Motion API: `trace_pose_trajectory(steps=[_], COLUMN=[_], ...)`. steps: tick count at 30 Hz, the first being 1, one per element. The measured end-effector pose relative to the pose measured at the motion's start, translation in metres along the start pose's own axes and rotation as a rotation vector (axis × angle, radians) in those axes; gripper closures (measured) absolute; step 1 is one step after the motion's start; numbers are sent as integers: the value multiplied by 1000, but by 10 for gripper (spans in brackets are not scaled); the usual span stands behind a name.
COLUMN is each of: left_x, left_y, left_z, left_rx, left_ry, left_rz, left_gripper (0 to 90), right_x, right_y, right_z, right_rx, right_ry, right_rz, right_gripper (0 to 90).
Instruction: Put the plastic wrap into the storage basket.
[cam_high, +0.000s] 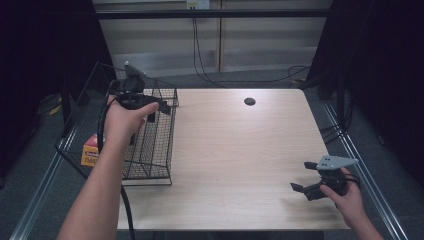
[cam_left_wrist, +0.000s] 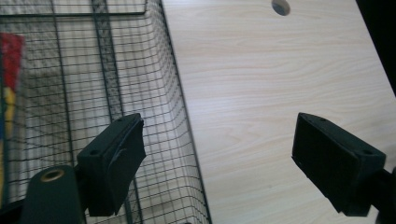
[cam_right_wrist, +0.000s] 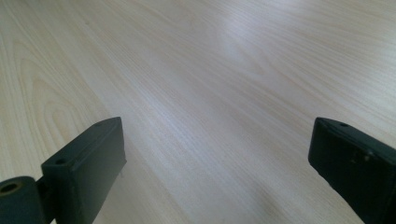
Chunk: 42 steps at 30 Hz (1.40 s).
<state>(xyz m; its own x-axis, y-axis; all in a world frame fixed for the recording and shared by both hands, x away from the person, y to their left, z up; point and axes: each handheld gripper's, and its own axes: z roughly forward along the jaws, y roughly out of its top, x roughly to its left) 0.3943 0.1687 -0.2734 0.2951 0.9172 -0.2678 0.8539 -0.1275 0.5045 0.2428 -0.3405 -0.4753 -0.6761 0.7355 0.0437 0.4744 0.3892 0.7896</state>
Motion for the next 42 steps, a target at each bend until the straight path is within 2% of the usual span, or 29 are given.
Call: trace_pose_trajectory(steps=[13, 17, 22, 29, 30, 31, 42], left_x=[-26, -30, -35, -44, -46, -46, -62], left_y=[-7, -9, -12, -18, -19, -20, -28], left_z=[19, 25, 33, 45, 47, 49, 63], left_rx=[8, 20, 23, 46, 47, 56, 69], left_ry=[-59, -77, -102, -116, -116, -123, -159], left_rz=[73, 91, 85, 136, 131, 146, 197], left_gripper=[164, 161, 161, 160, 158, 158, 154], right_x=[0, 0, 0, 1, 1, 1, 2], right_y=[0, 0, 0, 1, 1, 0, 0], right_z=[0, 1, 0, 2, 2, 2, 2], right_rx=[1, 3, 0, 5, 4, 8, 12], right_ry=[0, 3, 4, 16, 16, 16, 10], right_rz=[-4, -4, -7, -11, -11, -9, -13], right_gripper=[36, 36, 36, 36, 36, 36, 36])
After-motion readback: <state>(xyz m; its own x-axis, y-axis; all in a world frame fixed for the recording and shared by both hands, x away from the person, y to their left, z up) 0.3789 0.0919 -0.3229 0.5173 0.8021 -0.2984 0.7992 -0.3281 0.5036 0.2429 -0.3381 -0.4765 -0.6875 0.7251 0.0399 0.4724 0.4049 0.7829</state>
